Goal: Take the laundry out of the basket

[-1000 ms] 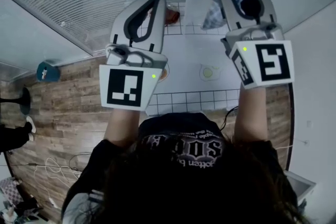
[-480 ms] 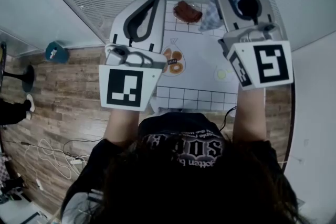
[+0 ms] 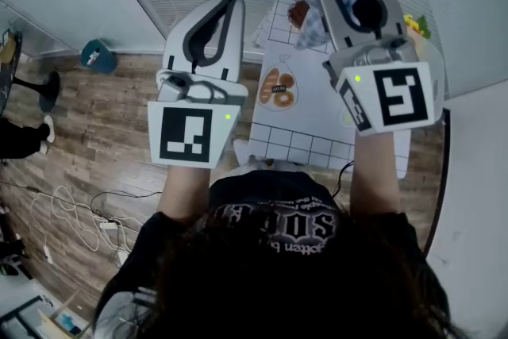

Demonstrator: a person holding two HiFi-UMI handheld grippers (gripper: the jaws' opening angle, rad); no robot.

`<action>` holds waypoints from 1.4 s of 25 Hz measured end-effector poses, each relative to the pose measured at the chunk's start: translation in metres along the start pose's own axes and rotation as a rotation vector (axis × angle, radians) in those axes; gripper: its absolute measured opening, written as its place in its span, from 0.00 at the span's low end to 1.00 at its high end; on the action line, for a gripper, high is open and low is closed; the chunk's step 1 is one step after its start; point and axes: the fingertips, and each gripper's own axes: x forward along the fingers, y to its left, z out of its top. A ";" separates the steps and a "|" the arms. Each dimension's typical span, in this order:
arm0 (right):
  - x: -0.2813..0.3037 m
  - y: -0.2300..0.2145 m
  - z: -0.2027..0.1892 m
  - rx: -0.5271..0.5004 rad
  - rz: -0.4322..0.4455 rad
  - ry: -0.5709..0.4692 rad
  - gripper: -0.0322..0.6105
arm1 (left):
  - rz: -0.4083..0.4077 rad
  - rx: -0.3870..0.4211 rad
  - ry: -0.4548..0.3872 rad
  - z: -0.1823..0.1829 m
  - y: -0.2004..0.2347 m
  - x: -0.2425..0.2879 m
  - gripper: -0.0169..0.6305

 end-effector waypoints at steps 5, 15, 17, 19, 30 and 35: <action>0.003 0.012 -0.015 0.034 0.014 0.002 0.21 | 0.030 0.007 0.023 -0.012 0.009 -0.011 0.03; -0.010 0.037 -0.055 0.057 0.013 0.028 0.21 | 0.032 0.030 0.051 -0.033 0.003 -0.022 0.03; -0.014 0.040 -0.065 0.066 0.013 0.041 0.21 | 0.025 0.036 0.062 -0.039 -0.002 -0.024 0.03; -0.017 0.043 -0.073 0.078 0.015 0.052 0.21 | 0.019 0.038 0.078 -0.046 -0.005 -0.026 0.03; -0.034 0.057 -0.115 0.116 0.008 0.120 0.21 | -0.020 0.049 0.139 -0.072 -0.016 -0.032 0.03; -0.042 0.064 -0.134 0.149 0.001 0.159 0.21 | -0.034 -0.021 0.162 -0.089 -0.020 -0.035 0.03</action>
